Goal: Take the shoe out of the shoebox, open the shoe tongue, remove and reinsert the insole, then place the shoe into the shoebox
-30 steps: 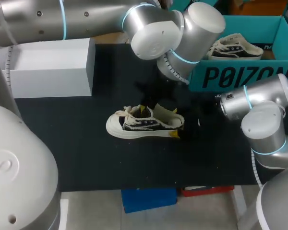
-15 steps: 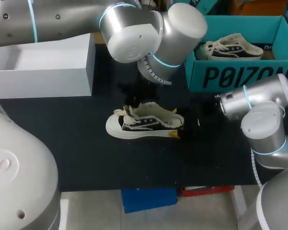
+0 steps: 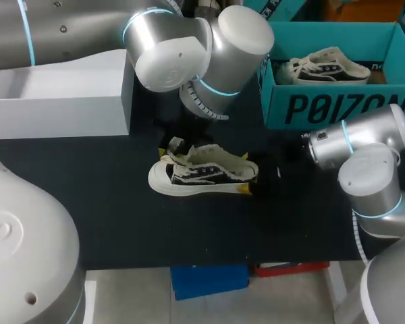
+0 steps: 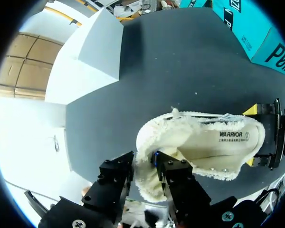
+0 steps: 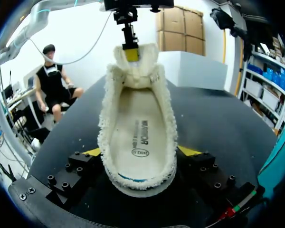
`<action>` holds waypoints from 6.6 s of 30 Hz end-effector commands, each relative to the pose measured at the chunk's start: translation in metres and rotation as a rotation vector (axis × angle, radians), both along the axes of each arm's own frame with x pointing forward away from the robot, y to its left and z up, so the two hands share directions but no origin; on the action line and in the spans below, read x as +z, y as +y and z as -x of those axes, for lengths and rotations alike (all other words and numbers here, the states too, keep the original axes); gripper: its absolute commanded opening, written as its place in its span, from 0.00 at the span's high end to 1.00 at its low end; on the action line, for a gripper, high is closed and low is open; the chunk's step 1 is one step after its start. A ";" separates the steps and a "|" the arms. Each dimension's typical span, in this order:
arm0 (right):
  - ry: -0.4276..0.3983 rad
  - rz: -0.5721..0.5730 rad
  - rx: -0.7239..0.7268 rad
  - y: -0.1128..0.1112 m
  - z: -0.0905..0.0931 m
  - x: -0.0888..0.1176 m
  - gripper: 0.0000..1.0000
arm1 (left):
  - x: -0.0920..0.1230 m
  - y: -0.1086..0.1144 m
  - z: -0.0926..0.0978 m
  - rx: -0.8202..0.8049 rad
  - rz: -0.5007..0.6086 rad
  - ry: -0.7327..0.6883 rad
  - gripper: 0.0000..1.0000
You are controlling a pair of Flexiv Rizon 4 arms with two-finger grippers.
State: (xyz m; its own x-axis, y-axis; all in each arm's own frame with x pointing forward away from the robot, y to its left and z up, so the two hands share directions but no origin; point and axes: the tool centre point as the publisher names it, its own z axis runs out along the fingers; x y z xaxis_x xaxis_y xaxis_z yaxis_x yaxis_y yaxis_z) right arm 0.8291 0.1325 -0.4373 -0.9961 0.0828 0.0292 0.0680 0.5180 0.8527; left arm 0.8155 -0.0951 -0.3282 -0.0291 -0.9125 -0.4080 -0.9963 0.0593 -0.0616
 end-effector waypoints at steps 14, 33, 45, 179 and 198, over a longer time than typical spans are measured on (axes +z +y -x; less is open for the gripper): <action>0.000 0.000 -0.002 0.001 0.000 -0.004 1.00 | -0.005 0.049 0.006 0.065 -0.007 0.026 0.00; 0.000 0.000 -0.002 0.001 0.000 -0.004 1.00 | -0.030 0.050 0.011 0.062 -0.044 0.050 0.00; 0.000 0.000 -0.002 0.001 0.000 -0.004 1.00 | -0.046 0.053 0.010 0.074 -0.068 0.076 0.00; 0.000 0.000 -0.002 0.001 0.000 -0.004 1.00 | -0.093 -0.111 0.026 -1.567 0.709 0.567 1.00; 0.000 0.000 -0.002 0.001 0.000 -0.004 1.00 | -0.113 -0.115 0.027 -1.560 0.636 0.533 0.92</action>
